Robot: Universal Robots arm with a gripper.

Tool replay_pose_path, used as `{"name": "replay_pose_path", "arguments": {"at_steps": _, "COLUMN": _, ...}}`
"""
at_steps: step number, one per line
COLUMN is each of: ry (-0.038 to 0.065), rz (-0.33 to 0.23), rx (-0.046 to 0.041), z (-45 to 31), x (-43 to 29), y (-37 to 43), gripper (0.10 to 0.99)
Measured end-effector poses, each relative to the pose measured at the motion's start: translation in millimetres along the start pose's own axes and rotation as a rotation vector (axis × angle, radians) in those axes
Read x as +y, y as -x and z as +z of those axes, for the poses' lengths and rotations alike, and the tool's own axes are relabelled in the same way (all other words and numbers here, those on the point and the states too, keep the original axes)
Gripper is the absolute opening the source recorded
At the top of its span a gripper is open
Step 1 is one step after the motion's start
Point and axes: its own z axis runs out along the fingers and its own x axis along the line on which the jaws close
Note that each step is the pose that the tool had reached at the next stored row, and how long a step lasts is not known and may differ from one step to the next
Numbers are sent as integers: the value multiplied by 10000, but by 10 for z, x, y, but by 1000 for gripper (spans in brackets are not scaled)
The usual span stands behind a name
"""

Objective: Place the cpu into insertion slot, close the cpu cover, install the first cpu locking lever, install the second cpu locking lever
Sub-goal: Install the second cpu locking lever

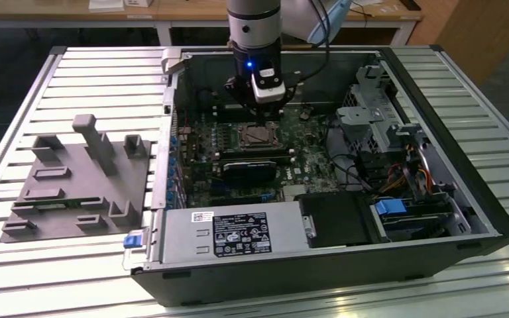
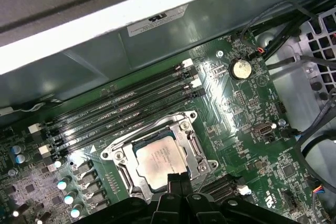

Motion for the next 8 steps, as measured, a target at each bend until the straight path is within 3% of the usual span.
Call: {"name": "replay_pose_path", "arguments": {"at_steps": 8, "ry": -1, "rz": -1, "rx": 0, "z": 0, "x": -27, "y": 13, "gripper": 102}}
